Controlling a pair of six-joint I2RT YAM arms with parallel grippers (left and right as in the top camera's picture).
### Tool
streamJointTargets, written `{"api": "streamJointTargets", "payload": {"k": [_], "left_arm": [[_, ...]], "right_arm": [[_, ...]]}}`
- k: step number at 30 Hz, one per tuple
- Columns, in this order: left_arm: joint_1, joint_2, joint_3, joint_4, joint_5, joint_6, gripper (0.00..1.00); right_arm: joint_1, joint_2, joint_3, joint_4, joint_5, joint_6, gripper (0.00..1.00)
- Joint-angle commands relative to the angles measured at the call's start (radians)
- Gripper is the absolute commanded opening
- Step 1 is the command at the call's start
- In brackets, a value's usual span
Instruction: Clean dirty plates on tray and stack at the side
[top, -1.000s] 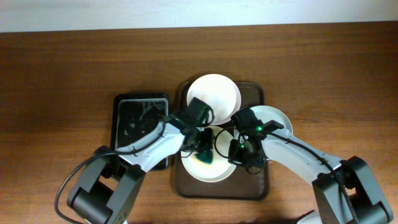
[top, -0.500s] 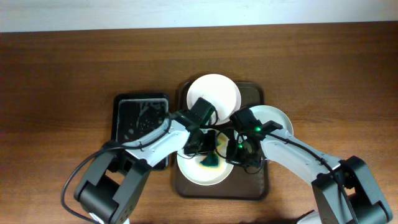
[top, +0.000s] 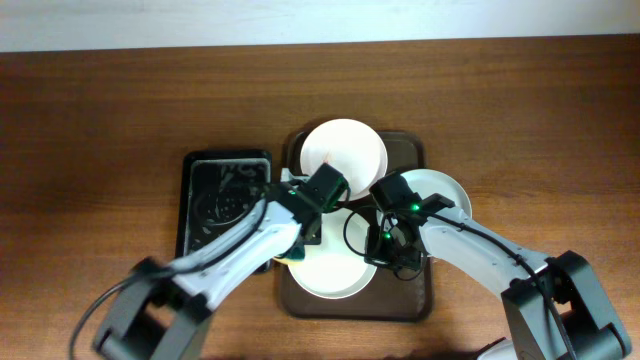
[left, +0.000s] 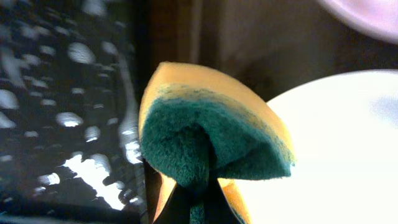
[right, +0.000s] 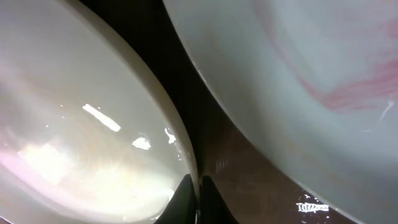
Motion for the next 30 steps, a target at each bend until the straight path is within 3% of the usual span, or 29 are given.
{"api": "streamJointTargets", "payload": {"k": [1,7,10,16,20,21,22,23,24,30], "left_arm": [[0.035,-0.201,0.018,-0.033,-0.050,0.039,0.00],[0.264,-0.270,-0.042,-0.053,-0.016,0.102,0.00],[0.377,-0.247,-0.155,0.105,0.179,0.283,0.00],[0.526,-0.257,-0.201,0.162,0.421,0.404,0.51],[0.553,-0.385,-0.200,0.118,0.479,0.415,0.58],[0.553,-0.441,-0.200,0.101,0.479,0.415,0.63],[0.553,-0.492,-0.200,0.083,0.479,0.415,0.72],[0.553,-0.542,-0.200,0.066,0.478,0.415,0.96],[0.553,-0.592,-0.200,0.050,0.478,0.415,1.00],[0.553,-0.712,-0.200,-0.002,0.451,0.415,0.99]], "right_arm": [[-0.003,0.000,-0.003,-0.008,0.037,-0.007,0.04],[-0.003,-0.003,0.004,0.006,0.037,-0.071,0.04],[0.000,-0.042,0.060,-0.039,0.079,-0.188,0.04],[0.106,-0.210,0.182,-0.212,0.390,-0.251,0.04],[0.238,-0.315,0.203,-0.248,0.602,-0.235,0.04],[0.277,-0.331,0.203,-0.248,0.695,-0.234,0.04],[0.311,-0.339,0.203,-0.248,0.789,-0.225,0.04],[0.346,-0.341,0.203,-0.248,0.875,-0.219,0.04],[0.383,-0.341,0.203,-0.251,0.966,-0.219,0.04],[0.620,-0.340,0.203,-0.260,1.302,-0.216,0.04]]}}
